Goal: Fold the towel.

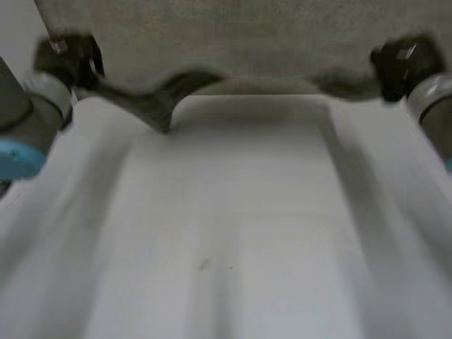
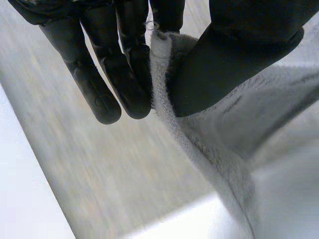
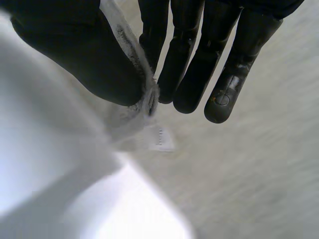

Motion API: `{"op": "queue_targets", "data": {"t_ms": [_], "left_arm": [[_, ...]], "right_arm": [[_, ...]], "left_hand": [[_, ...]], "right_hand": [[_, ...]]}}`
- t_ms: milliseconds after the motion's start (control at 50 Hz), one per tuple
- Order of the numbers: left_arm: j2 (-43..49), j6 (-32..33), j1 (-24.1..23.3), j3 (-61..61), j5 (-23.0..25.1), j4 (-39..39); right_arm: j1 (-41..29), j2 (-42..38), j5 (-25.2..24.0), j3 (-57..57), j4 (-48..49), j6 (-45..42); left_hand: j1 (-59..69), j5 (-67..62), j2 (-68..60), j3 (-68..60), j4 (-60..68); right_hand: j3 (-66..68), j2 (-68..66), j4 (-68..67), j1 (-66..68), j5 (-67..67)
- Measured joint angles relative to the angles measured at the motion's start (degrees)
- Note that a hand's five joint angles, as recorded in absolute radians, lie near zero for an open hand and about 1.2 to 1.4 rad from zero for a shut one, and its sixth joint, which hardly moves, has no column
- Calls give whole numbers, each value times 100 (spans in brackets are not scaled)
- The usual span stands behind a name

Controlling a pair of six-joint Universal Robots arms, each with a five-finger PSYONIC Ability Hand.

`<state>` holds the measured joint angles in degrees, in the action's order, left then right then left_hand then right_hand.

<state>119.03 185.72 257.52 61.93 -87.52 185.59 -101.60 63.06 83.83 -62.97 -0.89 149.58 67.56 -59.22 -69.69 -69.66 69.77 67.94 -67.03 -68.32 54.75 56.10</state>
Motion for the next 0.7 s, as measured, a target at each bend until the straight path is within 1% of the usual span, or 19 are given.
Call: {"op": "queue_targets", "data": {"t_ms": [60,120,140,160,200,260,340,380,420,480,560,620,660,680,700], "left_arm": [[60,13,7,342,67,86],[202,70,16,987,190,215],[202,70,16,987,190,215],[261,151,25,1338,249,263],[268,300,48,1653,281,280],[192,597,102,2087,306,265],[-411,1348,291,2950,359,76],[-697,1595,387,3226,384,-51],[-1176,1950,548,3626,435,-311],[-1944,2416,797,4120,574,-982],[-2862,2866,1097,4467,925,-2136],[-3179,3001,1232,4519,1156,-2541],[-3401,3082,1354,4518,1392,-2778],[-3401,3082,1354,4518,1392,-2778],[-3578,3138,1490,4481,1664,-2922]], "right_arm": [[-1,-123,-66,-227,-59,-81],[1,-323,-159,-592,-121,-254],[1,-323,-159,-592,-121,-254],[6,-406,-191,-770,-138,-365],[35,-477,-217,-1137,-205,-655],[70,-389,-219,-1418,-355,-917],[327,114,-213,-1861,-954,-1344],[466,308,-216,-1984,-1216,-1467],[705,614,-222,-2156,-1656,-1666],[1103,1181,-243,-2432,-2455,-2036],[1610,1942,-323,-2797,-3347,-2550],[1782,2198,-426,-2925,-3561,-2738],[1912,2395,-601,-3027,-3665,-2880],[1912,2395,-601,-3027,-3665,-2880],[1994,2519,-823,-3096,-3671,-2964]], "left_hand": [[0,0,0,0,0],[0,0,0,0,0],[0,0,0,0,0],[0,0,0,0,0],[0,0,0,0,0],[0,0,0,0,0],[0,0,0,0,0],[0,0,0,0,0],[0,0,0,0,0],[22,0,0,0,0],[22,0,0,0,0],[22,0,0,0,0],[22,0,0,-1,0],[22,0,0,-1,0],[48,0,0,0,0]], "right_hand": [[0,0,0,0,0],[0,0,0,0,0],[0,0,0,0,0],[0,0,-1,0,1],[0,0,0,0,2],[0,0,0,0,1],[0,0,-1,0,2],[0,0,0,0,2],[0,0,0,0,2],[0,0,0,0,3],[0,0,-1,0,5],[0,0,0,0,5],[0,0,-1,0,6],[0,0,-1,0,6],[0,0,0,0,7]]}}
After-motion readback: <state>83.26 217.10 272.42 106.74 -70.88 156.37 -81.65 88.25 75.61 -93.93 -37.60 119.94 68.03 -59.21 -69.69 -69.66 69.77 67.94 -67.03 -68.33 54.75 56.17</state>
